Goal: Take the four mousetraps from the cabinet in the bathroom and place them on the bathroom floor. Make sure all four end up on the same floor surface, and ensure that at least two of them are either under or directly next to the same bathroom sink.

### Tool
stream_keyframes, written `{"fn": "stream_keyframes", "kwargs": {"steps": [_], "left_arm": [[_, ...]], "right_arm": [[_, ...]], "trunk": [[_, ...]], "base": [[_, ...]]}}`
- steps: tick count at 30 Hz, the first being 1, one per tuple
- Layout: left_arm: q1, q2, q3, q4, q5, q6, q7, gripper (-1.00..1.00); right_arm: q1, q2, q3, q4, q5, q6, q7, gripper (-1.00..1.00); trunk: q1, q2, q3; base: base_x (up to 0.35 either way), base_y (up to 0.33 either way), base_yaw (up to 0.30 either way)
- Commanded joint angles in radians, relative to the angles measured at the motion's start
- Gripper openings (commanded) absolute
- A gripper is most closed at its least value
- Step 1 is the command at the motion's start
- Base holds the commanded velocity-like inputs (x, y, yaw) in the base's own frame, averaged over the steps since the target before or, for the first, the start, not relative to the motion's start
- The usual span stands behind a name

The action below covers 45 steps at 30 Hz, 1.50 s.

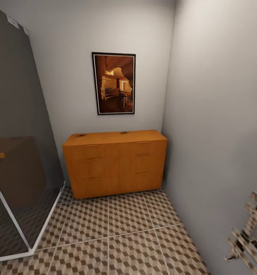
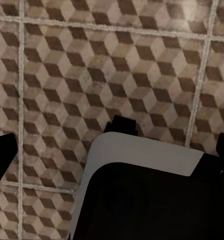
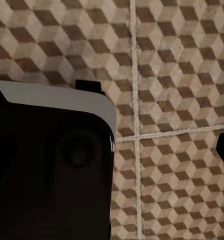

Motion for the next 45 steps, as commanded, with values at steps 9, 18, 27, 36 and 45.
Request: {"fn": "stream_keyframes", "kwargs": {"steps": [9, 18, 27, 36, 45], "left_arm": [[-0.001, 0.000, -0.006, 0.000, 0.008, -0.002, 0.002, 1.00], [-0.001, 0.001, -0.007, 0.000, 0.008, -0.002, 0.002, 1.00], [-0.001, 0.001, -0.008, 0.000, 0.008, -0.002, 0.001, 1.00], [-0.001, 0.001, -0.009, 0.000, 0.008, -0.002, 0.001, 1.00], [-0.001, 0.001, -0.010, 0.000, 0.008, -0.003, 0.002, 1.00]], "right_arm": [[-0.001, 0.001, 0.008, 0.003, -0.005, -0.006, -0.003, 1.00], [-0.001, 0.001, 0.009, 0.003, -0.005, -0.006, -0.003, 1.00], [-0.001, 0.001, 0.009, 0.003, -0.004, -0.007, -0.003, 1.00], [-0.001, 0.001, 0.009, 0.003, -0.003, -0.007, -0.003, 1.00], [-0.001, 0.001, 0.008, 0.003, -0.003, -0.007, -0.003, 1.00]], "trunk": [[0.001, -0.001, -0.001], [0.001, -0.001, -0.001], [0.001, -0.001, -0.001], [0.001, -0.001, -0.001], [0.001, -0.001, -0.001]], "base": [[0.325, 0.000, 0.000], [0.325, 0.000, 0.000], [0.325, 0.000, 0.129], [0.325, 0.000, 0.126], [0.320, 0.000, 0.012]]}}
